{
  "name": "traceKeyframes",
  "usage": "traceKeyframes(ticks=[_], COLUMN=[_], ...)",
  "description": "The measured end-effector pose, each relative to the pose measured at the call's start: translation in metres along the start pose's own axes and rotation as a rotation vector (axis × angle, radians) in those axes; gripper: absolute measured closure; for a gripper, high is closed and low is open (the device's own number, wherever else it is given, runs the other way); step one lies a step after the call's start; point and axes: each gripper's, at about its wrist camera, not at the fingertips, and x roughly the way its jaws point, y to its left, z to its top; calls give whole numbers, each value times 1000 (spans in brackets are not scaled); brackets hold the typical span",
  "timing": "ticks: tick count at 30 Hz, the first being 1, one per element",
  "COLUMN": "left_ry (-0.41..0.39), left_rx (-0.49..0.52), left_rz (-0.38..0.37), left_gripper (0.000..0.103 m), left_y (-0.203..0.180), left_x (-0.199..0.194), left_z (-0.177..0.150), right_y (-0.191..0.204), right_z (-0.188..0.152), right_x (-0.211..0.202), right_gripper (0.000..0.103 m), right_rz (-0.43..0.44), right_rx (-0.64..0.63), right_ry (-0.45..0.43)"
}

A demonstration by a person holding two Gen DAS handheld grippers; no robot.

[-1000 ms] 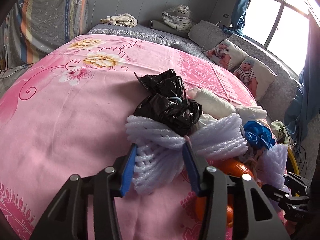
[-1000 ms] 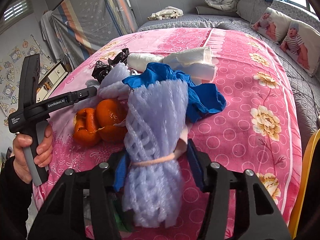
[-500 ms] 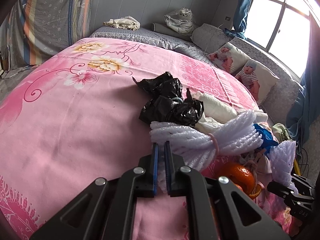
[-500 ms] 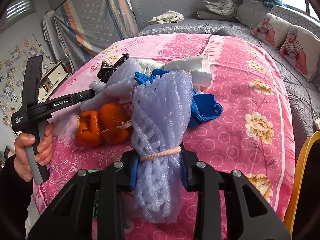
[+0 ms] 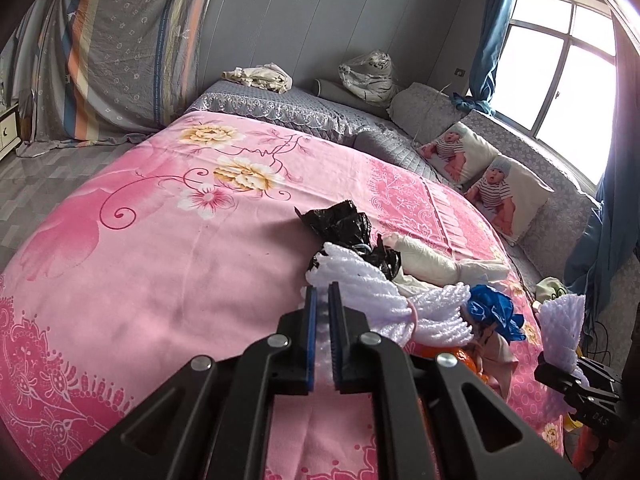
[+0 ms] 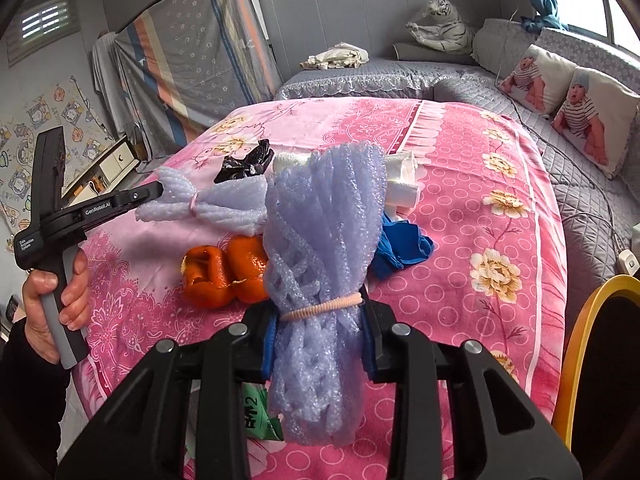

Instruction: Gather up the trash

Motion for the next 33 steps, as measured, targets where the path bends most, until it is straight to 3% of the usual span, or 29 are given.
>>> traceKeyframes(ticks=[19, 33], left_ry=[-107, -121], left_rx=[-13, -8], left_rz=[14, 22], left_gripper=[98, 98], left_y=[9, 7], left_x=[-79, -101], left_z=[9, 9], right_y=[15, 16], right_z=[5, 4], right_x=[-32, -46], right_gripper=[73, 73], right_rz=[6, 11], right_rx=[-25, -25], right_ry=[-53, -77])
